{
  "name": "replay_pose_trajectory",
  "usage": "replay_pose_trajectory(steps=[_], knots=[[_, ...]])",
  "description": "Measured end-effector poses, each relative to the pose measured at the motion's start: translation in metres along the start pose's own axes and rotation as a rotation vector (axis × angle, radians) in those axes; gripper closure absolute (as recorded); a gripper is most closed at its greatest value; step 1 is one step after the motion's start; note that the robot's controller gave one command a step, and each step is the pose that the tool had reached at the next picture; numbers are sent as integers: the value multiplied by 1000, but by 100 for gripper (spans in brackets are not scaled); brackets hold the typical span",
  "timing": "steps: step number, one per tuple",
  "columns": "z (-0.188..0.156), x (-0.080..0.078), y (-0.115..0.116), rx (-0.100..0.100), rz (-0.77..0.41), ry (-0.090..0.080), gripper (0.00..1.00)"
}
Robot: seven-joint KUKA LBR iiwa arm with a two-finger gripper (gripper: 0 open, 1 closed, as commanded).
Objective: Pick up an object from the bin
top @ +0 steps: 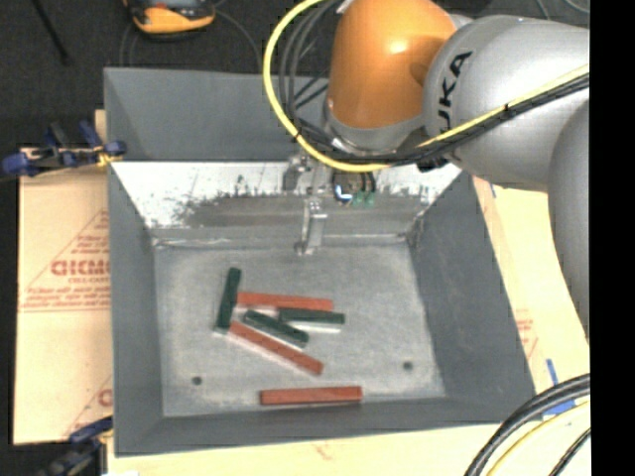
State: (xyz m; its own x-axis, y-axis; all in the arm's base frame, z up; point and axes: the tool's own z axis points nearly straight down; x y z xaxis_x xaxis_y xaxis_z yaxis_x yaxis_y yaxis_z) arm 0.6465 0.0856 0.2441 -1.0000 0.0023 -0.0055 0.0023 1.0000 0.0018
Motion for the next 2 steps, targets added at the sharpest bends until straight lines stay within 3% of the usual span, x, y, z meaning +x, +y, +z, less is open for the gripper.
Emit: replay_pose_trajectory(steps=[1,2], knots=[[0,0,0,0,0,0,0],[57,9,-6,2,-73,-4,0]])
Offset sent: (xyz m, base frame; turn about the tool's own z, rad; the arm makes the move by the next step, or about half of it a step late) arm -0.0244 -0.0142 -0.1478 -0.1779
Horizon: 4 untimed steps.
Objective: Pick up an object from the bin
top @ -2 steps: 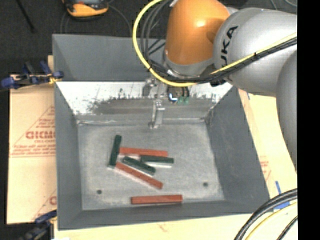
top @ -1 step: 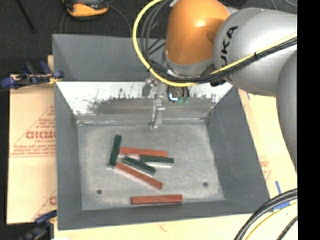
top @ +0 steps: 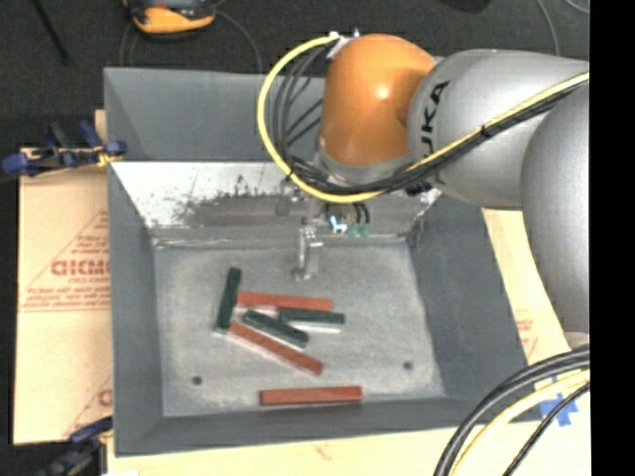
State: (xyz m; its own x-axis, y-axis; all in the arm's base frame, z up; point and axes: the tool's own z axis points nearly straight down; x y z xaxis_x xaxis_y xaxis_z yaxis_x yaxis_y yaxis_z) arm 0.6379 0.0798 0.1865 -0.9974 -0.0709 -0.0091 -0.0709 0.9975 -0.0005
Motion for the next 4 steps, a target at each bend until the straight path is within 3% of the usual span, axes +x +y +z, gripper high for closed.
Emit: replay_pose_trajectory(steps=[1,2,3,4], knots=[[67,27,-3,-1,36,2,0],[82,59,10,0,88,19,0],[110,49,20,0,36,5,100],[110,49,20,0,36,5,100]])
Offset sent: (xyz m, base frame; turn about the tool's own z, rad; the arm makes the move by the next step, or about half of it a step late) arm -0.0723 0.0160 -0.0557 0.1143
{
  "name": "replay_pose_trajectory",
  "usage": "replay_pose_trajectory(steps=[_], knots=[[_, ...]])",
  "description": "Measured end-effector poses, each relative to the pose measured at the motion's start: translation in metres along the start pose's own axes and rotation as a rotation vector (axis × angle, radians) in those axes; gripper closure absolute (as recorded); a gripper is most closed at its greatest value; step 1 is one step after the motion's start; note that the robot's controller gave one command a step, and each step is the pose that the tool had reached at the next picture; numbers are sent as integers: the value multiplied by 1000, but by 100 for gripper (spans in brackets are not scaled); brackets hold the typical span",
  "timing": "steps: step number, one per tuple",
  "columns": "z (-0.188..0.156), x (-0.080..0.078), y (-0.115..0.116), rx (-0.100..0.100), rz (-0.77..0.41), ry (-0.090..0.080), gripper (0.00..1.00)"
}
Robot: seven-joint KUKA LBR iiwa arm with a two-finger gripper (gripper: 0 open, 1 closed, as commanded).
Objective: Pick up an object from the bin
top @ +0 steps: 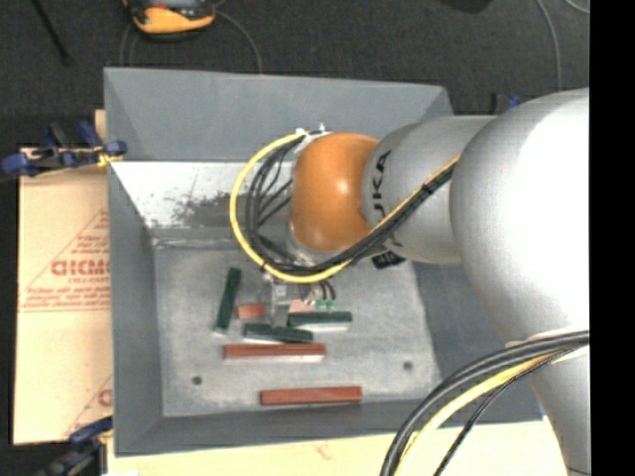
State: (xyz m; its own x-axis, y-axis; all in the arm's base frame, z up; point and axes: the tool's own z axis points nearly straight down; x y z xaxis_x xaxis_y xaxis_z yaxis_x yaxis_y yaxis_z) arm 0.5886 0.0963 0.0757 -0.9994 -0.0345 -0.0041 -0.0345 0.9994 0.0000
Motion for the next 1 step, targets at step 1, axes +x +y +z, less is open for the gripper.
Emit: replay_pose_trajectory(steps=[1], knots=[[-28,-32,-13,0,8,4,100]])
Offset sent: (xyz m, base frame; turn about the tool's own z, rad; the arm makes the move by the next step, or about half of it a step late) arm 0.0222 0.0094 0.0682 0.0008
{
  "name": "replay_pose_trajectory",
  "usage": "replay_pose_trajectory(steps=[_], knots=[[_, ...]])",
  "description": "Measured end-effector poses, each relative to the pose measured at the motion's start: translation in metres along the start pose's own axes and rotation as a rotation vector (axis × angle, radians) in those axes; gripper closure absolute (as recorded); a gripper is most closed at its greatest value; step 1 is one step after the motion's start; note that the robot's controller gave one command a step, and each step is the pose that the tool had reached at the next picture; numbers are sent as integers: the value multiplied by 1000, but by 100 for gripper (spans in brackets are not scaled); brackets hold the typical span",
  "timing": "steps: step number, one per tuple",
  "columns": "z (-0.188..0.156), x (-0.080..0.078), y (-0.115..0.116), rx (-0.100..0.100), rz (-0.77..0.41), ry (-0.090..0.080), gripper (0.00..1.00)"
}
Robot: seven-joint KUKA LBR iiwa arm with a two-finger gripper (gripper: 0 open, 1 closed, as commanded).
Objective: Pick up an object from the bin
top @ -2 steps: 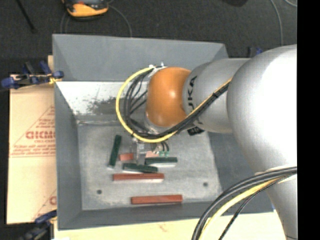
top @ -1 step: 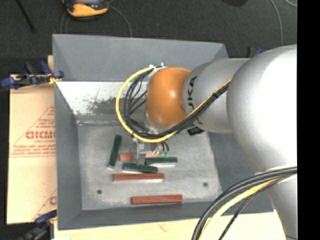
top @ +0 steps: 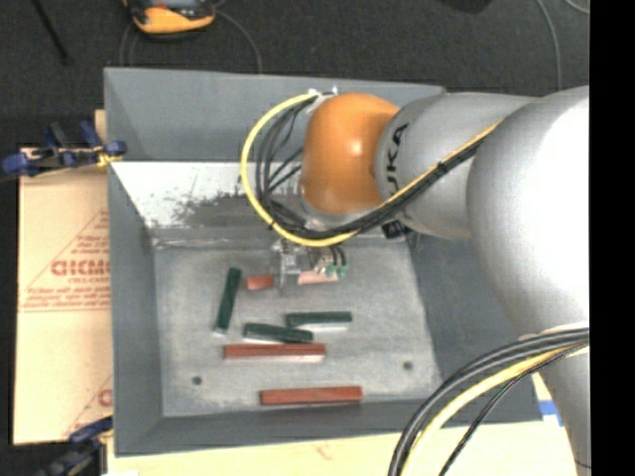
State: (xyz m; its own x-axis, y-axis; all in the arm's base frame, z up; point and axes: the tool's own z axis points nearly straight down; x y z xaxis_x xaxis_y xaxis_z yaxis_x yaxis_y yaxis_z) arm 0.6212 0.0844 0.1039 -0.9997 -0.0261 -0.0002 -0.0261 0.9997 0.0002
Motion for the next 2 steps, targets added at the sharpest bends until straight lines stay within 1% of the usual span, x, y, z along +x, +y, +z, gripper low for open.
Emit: replay_pose_trajectory(steps=[1,2], knots=[[-34,2,14,1,-4,-4,100],[-136,-14,-11,1,-47,-5,100]])
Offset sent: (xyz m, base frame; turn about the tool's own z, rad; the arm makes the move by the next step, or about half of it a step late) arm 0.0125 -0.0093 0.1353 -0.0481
